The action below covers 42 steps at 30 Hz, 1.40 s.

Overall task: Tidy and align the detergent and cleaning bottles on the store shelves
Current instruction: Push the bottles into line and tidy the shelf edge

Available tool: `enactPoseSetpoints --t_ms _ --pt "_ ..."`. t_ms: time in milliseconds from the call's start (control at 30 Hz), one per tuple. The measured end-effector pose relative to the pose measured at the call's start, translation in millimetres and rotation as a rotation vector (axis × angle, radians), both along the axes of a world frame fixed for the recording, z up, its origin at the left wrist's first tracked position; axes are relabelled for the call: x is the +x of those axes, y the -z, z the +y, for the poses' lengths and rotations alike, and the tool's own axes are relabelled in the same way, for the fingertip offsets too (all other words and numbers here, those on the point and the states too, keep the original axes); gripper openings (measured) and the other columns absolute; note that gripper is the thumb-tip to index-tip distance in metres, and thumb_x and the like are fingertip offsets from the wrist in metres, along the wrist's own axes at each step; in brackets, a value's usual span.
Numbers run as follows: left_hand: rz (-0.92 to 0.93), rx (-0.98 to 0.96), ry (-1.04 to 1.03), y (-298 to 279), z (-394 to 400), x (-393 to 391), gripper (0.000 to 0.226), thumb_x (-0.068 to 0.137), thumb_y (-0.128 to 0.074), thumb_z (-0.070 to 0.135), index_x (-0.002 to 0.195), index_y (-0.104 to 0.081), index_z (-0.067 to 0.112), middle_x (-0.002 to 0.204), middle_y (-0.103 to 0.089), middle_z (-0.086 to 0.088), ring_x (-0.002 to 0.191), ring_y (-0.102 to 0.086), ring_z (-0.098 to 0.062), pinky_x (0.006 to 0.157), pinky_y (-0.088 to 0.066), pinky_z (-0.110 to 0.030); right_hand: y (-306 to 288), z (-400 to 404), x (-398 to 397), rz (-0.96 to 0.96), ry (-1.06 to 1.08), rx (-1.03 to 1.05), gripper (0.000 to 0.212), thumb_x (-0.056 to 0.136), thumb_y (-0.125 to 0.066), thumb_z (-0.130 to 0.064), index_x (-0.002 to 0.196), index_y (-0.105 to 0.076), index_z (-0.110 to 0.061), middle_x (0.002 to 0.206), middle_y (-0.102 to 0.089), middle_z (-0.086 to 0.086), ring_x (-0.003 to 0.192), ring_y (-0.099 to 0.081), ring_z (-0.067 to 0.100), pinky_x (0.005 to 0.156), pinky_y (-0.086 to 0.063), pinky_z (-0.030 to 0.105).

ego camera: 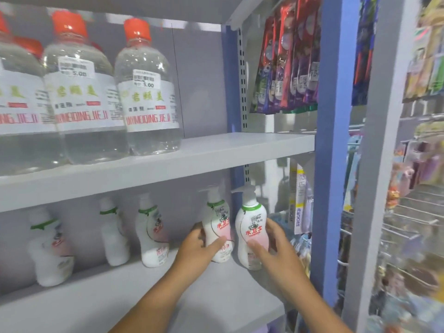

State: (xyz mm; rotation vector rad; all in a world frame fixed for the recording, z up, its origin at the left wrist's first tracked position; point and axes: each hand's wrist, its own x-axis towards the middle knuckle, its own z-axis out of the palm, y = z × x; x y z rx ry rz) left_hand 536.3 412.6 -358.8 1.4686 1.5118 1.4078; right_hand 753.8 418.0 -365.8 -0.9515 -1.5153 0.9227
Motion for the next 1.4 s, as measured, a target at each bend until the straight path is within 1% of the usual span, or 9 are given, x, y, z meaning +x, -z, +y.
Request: enactPoseSetpoints --t_ms 133,267,600,733,933,1033,1233,1333,1400 --pt "-0.111 0.061 0.113 9.6 5.0 -6.0 0.034 0.099 -0.063 0.005 0.126 -0.064 0.023 0.119 -0.076 0.007 0.11 -0.072 -0.01 0.087 -0.058 -0.025 -0.9 3.4 -1.8 -0.191 0.114 0.04 0.076 0.058 -0.081 -0.059 0.127 -0.054 -0.043 0.12 -0.058 -0.015 0.111 -0.062 0.005 0.097 -0.054 0.034" --pt "-0.16 0.03 0.172 8.3 14.6 -0.6 0.032 0.101 -0.062 0.009 0.128 -0.063 0.024 0.121 -0.075 0.006 0.112 -0.072 -0.013 0.089 -0.059 -0.035 2.4 2.3 -2.7 -0.271 0.142 0.112 0.066 0.062 -0.076 -0.06 0.122 -0.051 -0.049 0.115 -0.051 -0.024 0.107 -0.056 -0.004 0.09 -0.053 0.026" --pt "-0.127 -0.01 0.28 3.5 27.2 15.5 0.03 0.103 -0.062 0.022 0.13 -0.062 0.034 0.126 -0.072 0.012 0.117 -0.069 -0.012 0.096 -0.058 -0.034 4.1 -3.3 -9.3 -0.302 0.187 0.136 0.068 0.079 -0.086 -0.042 0.136 -0.05 -0.032 0.121 -0.046 -0.015 0.106 -0.049 -0.015 0.078 -0.042 0.002" --pt "-0.114 0.005 0.266 4.3 25.8 17.1 0.028 0.104 -0.06 0.023 0.123 -0.067 0.043 0.123 -0.073 0.012 0.111 -0.07 -0.026 0.099 -0.058 -0.042 2.7 -5.7 -13.5 -0.313 0.186 0.142 0.065 0.083 -0.083 -0.04 0.138 -0.048 -0.033 0.12 -0.044 -0.015 0.106 -0.053 -0.006 0.078 -0.042 0.005" --pt "-0.144 0.015 0.274 4.7 26.0 17.3 0.027 0.103 -0.062 0.023 0.124 -0.066 0.04 0.123 -0.073 0.014 0.114 -0.07 -0.009 0.091 -0.059 -0.029 1.4 -3.5 -14.8 -0.268 0.137 0.087 0.062 0.085 -0.083 -0.033 0.138 -0.05 -0.035 0.119 -0.046 -0.018 0.108 -0.056 -0.005 0.084 -0.044 0.01" --pt "-0.176 -0.005 0.286 4.2 27.1 16.7 0.027 0.101 -0.065 0.025 0.124 -0.066 0.038 0.124 -0.073 0.011 0.115 -0.07 -0.012 0.095 -0.058 -0.034 1.3 -3.1 -15.0 -0.249 0.124 0.067 0.062 0.086 -0.082 -0.03 0.139 -0.051 -0.035 0.12 -0.047 -0.017 0.111 -0.057 -0.001 0.093 -0.048 0.02" --pt "-0.144 -0.048 0.273 -3.0 18.5 21.1 0.029 0.097 -0.068 0.037 0.115 -0.066 0.06 0.126 -0.071 0.021 0.114 -0.069 -0.002 0.086 -0.058 -0.021 0.4 -3.1 -13.1 -0.251 0.1 0.083 0.062 0.086 -0.081 -0.031 0.14 -0.05 -0.036 0.121 -0.048 -0.019 0.112 -0.056 -0.002 0.09 -0.047 0.016" --pt "-0.08 -0.059 0.232 -6.0 11.4 20.9 0.025 0.092 -0.068 0.047 0.114 -0.065 0.058 0.121 -0.072 0.023 0.113 -0.068 0.0 0.095 -0.055 -0.026 -3.1 -7.2 -8.4 -0.245 0.129 0.07 0.074 0.085 -0.084 -0.032 0.148 -0.046 -0.029 0.132 -0.049 -0.01 0.123 -0.055 0.01 0.104 -0.049 0.034" --pt "-0.003 -0.055 0.17 -5.5 -0.5 6.6 0.027 0.081 -0.067 0.057 0.107 -0.065 0.059 0.115 -0.072 0.025 0.107 -0.069 0.002 0.095 -0.054 -0.023 -2.9 -19.6 -5.9 -0.225 0.258 0.174 0.067 0.087 -0.082 -0.029 0.145 -0.05 -0.024 0.131 -0.05 -0.006 0.123 -0.055 0.014 0.107 -0.047 0.035"
